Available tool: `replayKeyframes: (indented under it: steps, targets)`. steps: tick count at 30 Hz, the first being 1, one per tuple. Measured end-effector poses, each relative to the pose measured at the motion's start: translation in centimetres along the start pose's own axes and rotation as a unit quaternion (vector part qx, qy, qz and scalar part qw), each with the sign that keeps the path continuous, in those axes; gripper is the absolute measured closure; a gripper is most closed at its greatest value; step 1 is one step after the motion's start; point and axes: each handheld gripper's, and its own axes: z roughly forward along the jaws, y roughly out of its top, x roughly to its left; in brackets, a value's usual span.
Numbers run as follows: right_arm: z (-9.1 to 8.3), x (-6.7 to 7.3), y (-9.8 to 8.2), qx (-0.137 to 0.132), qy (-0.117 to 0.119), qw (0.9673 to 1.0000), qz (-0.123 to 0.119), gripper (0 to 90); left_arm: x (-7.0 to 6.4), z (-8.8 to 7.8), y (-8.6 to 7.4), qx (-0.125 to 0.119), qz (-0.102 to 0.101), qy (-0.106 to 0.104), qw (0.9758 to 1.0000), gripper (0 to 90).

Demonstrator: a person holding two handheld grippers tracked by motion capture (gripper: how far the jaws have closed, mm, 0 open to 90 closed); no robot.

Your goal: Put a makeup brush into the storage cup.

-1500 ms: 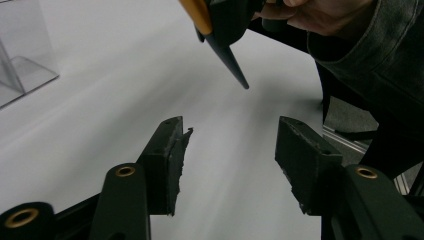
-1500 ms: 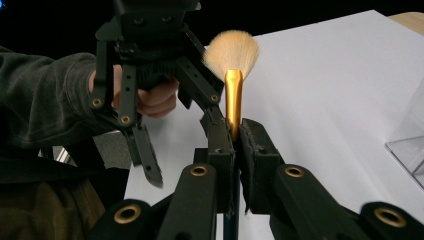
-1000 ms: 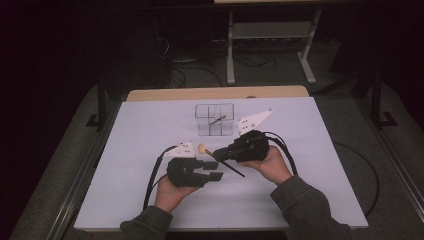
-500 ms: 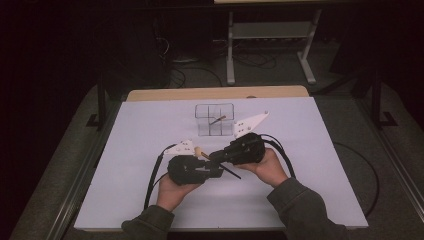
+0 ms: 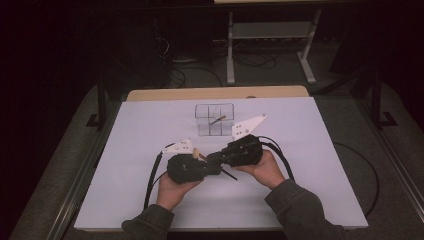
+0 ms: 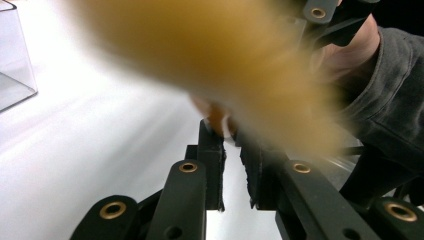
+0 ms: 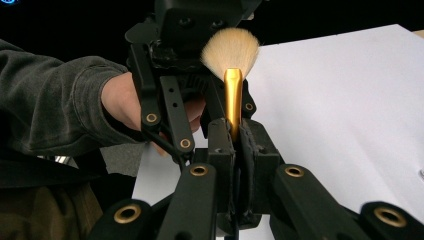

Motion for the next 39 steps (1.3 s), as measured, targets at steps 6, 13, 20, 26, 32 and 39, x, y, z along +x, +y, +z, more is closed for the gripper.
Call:
replayKeyframes:
  steps: [6, 13, 20, 26, 32, 39]
  targets:
    - [-0.2, 0.3, 0.1, 0.001, -0.007, 0.9999, -0.016, 83.2, 0.3, 0.0, 0.0, -0.004, -0.018, -0.014, 0.9997, 82.3]
    - [-0.3, 0.6, 0.3, 0.012, -0.02, 0.9994, -0.026, 81.8, 0.1, -0.1, 0.4, 0.023, -0.004, 0.002, 0.9997, 83.1]
    - [-0.4, 0.8, 0.8, 0.033, -0.04, 0.9981, -0.033, 74.4, -0.2, -0.6, 1.0, 0.043, 0.019, 0.024, 0.9986, 83.2]
    - [0.0, 1.0, 1.5, 0.041, -0.043, 0.9974, -0.04, 73.6, -0.6, -0.5, 1.4, 0.056, 0.033, 0.034, 0.9973, 83.1]
    - [0.2, 1.2, 2.0, 0.041, -0.041, 0.9973, -0.045, 75.7, -0.7, -0.2, 1.4, 0.067, 0.042, 0.036, 0.9962, 83.2]
    - [0.2, 1.3, 2.1, 0.047, -0.035, 0.9968, -0.054, 82.5, -0.8, -0.3, 1.4, 0.066, 0.043, 0.035, 0.9963, 83.0]
